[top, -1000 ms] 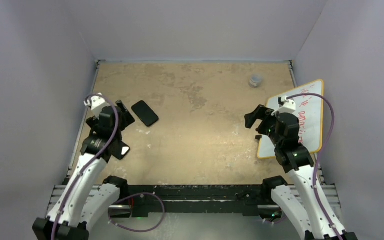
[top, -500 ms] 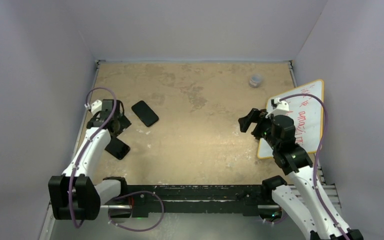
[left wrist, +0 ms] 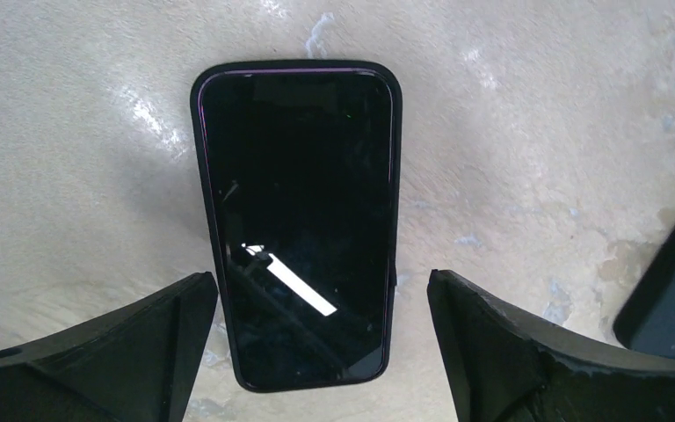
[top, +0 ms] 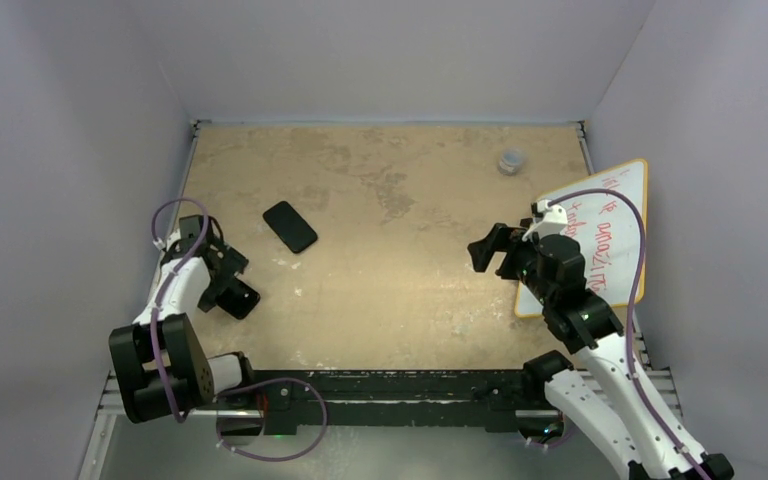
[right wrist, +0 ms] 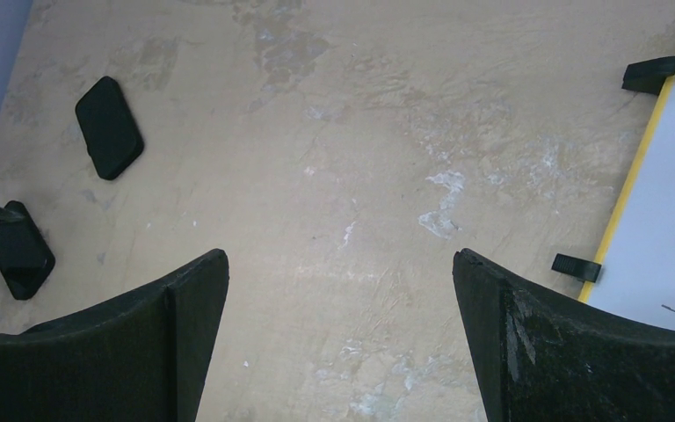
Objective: Take the phone out of the phone case
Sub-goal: Pick up the phone at the center of the board.
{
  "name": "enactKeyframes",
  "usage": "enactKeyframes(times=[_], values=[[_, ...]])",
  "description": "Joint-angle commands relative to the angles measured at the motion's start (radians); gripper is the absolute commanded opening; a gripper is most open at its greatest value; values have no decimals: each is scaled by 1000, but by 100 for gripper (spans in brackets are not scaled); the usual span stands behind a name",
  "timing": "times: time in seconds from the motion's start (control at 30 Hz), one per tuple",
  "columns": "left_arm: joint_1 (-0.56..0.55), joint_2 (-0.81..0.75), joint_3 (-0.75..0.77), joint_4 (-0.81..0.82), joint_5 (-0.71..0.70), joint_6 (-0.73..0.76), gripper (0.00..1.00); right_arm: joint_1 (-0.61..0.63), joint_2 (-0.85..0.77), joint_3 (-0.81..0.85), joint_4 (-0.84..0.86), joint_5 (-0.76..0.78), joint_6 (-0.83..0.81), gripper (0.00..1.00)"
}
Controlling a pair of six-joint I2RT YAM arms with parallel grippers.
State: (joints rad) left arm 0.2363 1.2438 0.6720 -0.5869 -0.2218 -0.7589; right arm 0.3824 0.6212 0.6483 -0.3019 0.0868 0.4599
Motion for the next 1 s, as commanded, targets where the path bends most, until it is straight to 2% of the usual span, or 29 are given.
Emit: enactKeyframes(times=[0.0,0.13,0.53,0.67,0.77,0.87,0.97], values=[[57,27,-8,101,86,45,95,17,-23,-4,21,16,-14,99],[88,84,16,105,94,49,95,36,-22,2,19,14,-19,99],[93,229,43,103,67,56,91,60,-25,6,18,18,-26,99],[90,255,25,106,78,62,83,61,-30,11,14,16,-27,99],[80,258,11,110,93,65,72,63,-37,15,12,4,-29,99],[47,242,14,107,90,74,61,63,-38,20,8,-9,-32,99],[7,210,21,102,100,75,55,64,-39,28,1,-32,-34,99]])
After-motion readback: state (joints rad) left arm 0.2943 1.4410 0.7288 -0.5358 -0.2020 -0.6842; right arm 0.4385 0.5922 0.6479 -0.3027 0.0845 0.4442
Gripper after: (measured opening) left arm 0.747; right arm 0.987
